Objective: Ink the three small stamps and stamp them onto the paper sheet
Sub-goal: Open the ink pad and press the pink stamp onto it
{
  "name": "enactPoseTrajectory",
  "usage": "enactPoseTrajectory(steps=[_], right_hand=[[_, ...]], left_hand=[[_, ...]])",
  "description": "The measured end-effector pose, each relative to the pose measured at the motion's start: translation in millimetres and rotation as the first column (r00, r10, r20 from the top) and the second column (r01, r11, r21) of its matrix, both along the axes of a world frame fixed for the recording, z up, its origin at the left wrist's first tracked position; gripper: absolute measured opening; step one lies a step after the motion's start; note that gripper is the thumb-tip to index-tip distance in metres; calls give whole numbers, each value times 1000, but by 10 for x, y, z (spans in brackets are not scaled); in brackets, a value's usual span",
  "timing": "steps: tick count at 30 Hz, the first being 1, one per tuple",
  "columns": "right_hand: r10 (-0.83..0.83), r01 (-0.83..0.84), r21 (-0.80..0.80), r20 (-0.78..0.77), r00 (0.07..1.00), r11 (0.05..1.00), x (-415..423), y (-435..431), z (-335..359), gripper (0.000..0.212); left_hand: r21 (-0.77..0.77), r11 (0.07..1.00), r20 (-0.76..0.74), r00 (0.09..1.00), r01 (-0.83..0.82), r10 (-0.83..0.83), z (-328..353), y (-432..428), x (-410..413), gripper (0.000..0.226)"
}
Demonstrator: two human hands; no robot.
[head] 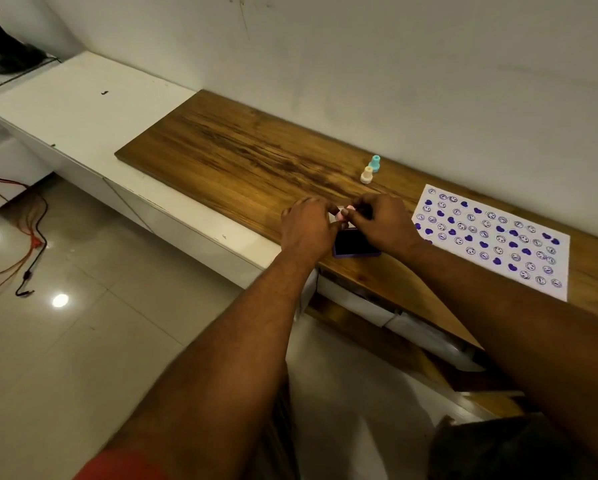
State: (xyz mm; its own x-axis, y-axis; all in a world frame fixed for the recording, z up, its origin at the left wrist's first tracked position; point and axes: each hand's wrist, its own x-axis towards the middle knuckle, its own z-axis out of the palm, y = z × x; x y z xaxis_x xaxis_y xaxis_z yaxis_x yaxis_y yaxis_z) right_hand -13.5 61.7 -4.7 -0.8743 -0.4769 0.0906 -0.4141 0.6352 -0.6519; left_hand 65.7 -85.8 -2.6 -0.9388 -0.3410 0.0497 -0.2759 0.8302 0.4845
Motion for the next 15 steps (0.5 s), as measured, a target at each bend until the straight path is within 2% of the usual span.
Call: enactPoseTrajectory(steps=[5,15], right_hand=[[-35,42,79,-90,995,996,-58,-23,67,31],[106,-90,136,-113,988,987,-32,15,77,31]], left_hand=[[-31,999,-68,997,45,-47,-29,55,-11,29],[-23,994,-34,993,111,-112,-112,10,-9,35]])
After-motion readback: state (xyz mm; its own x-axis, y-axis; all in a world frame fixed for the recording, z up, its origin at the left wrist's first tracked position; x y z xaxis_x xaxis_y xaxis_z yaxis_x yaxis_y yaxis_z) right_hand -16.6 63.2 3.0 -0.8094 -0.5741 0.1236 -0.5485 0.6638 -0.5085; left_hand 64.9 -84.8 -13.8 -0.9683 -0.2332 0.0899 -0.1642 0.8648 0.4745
